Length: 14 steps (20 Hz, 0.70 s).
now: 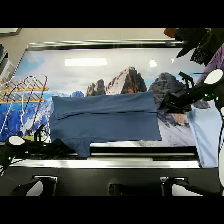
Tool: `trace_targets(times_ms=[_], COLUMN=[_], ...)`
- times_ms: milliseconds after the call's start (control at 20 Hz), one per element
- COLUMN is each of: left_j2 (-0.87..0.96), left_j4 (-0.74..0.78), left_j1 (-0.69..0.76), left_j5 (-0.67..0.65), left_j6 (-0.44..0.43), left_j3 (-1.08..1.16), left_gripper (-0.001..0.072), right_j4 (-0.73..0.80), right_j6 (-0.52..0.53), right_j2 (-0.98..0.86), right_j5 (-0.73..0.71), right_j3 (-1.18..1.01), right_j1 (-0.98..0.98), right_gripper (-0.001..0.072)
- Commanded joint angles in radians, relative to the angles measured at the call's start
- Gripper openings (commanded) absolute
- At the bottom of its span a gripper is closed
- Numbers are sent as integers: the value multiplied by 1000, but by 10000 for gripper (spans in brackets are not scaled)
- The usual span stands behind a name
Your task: Fold the clothes and pants, and hang the long-sleeved shirts on hangers.
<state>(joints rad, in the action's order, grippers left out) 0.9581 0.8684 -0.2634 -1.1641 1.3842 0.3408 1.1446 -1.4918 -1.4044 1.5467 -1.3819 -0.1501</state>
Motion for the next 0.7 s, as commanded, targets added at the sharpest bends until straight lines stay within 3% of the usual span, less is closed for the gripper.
trace_targets(times_ms=[0,200,250,300,650], left_j2=[-8,-14,-22,-32,-38], left_j4=[-4,75,75,87,116], left_j1=[-1,-7,-19,-30,-72], left_j5=[5,-27,-43,-56,-4], left_j6=[0,14,12,11,22], left_j3=[-2,3,11,22,32], left_gripper=[232,274,321,428,441], right_j4=[20,21,26,27,31], right_j6=[1,4,4,4,3], right_j2=[12,12,12,12,12], right_j5=[9,26,26,26,7], right_j3=[0,0,0,0,0], right_j1=[1,1,1,0,1], right_gripper=[480,480,480,480,479])
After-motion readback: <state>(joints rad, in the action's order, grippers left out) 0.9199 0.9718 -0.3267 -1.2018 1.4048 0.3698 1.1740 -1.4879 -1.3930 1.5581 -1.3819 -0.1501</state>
